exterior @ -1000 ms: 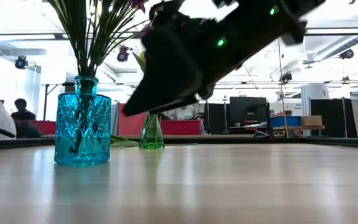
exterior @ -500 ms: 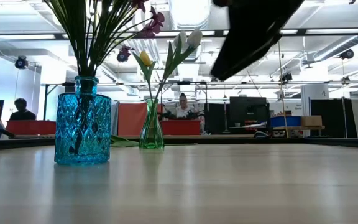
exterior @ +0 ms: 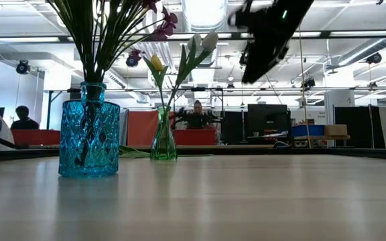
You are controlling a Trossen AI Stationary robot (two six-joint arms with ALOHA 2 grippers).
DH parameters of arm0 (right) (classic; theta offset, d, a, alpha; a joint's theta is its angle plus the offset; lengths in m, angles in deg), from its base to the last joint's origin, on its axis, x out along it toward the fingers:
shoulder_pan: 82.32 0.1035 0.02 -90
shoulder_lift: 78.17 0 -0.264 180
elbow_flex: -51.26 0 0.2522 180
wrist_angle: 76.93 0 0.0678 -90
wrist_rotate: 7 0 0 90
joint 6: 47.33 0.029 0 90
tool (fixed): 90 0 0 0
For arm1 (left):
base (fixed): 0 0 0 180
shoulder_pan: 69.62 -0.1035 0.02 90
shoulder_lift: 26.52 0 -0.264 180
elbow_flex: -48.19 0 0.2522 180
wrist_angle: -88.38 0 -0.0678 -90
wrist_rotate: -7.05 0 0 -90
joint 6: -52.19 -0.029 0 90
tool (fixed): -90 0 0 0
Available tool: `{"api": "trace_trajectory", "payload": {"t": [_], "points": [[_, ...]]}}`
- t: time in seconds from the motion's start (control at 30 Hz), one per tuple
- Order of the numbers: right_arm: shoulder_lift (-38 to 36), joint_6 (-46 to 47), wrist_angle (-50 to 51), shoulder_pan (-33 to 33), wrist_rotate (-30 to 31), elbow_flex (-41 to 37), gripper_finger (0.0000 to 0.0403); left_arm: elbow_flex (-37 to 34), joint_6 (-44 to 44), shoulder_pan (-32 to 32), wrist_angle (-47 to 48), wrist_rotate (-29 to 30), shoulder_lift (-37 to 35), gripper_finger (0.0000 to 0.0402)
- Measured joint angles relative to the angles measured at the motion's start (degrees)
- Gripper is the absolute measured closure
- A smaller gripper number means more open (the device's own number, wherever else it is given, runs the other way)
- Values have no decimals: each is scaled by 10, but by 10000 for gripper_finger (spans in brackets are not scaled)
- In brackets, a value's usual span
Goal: Sort flowers into vase by color
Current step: Put the yellow flower into the green vase
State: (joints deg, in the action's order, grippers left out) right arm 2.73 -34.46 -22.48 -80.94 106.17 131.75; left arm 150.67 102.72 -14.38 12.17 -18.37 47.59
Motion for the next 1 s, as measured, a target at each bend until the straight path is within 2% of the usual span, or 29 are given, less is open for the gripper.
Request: {"api": "trace_trajectory", "payload": {"t": [0.1, 0.17, 0.33, 0.47, 0.73, 1.0], "points": [[0, -78, -33, -86, -24, -27, 75, 8, -33, 1, 0, 22, -16, 271], [1, -139, -100, -144, -66, -53, 78, 15, -52, 0, 0, 51, -27, 272], [25, -238, -296, -296, -249, -109, 78, 25, -79, 0, 0, 145, -58, 273], [78, -261, -362, -377, -348, -103, 78, 25, -81, 0, 0, 202, -79, 273], [229, -336, -348, -402, -405, -3, 79, 25, -81, 0, -4, 219, -94, 273], [330, -363, -348, -408, -429, 89, 79, 24, -79, 0, -15, 219, -78, 273]]}}
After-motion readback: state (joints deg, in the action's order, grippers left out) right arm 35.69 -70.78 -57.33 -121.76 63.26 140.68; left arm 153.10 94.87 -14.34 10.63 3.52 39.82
